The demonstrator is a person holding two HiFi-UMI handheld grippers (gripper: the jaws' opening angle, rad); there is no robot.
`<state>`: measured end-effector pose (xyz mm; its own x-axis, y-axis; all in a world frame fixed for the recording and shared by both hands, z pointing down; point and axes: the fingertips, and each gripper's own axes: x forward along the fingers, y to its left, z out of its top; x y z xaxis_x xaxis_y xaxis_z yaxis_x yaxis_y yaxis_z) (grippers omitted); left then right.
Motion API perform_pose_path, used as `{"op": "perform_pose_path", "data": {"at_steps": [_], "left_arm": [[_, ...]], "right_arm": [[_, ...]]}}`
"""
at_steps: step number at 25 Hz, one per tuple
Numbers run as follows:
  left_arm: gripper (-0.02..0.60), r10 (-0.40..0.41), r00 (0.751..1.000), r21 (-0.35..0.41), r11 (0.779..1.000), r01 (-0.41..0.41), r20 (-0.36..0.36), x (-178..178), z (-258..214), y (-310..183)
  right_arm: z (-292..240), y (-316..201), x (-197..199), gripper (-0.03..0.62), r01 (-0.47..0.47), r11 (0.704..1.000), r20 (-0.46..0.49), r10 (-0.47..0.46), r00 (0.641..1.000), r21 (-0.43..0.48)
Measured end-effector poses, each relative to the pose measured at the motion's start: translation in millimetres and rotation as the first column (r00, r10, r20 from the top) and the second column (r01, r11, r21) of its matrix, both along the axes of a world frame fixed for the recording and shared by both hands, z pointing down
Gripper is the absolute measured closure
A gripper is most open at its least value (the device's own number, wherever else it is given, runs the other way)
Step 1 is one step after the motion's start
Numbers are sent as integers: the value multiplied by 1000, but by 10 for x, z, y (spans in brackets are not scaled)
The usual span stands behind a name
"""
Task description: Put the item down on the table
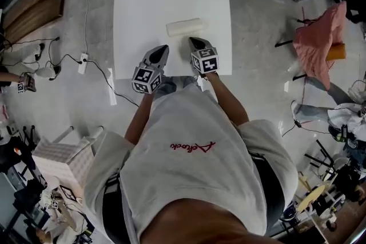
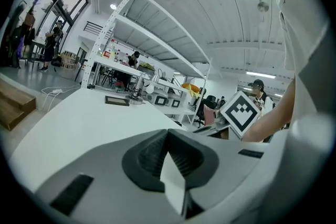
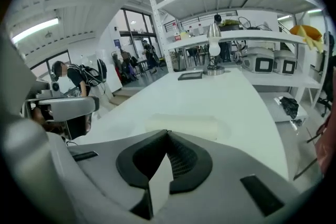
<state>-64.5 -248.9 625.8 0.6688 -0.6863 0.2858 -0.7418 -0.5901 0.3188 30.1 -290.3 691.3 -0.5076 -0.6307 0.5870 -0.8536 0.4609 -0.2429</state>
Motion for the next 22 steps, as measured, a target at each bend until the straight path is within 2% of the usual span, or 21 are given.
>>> {"op": "perform_pose_path", "data": {"at_steps": [8, 18, 22], "left_arm": [[569, 16, 1000, 47, 999, -17, 8, 287, -181, -13], [569, -32, 999, 136, 990, 32, -8, 692, -536, 10], [569, -43, 999, 132, 990, 42, 5, 726, -505, 61]], "right_arm": [[-682, 103, 213, 602, -1, 981, 54, -10, 999, 194], [-1015, 272, 600, 600, 2, 961, 89, -28, 996, 278], [-1054, 311, 684, 600, -2, 953, 92, -27, 995, 304]]}}
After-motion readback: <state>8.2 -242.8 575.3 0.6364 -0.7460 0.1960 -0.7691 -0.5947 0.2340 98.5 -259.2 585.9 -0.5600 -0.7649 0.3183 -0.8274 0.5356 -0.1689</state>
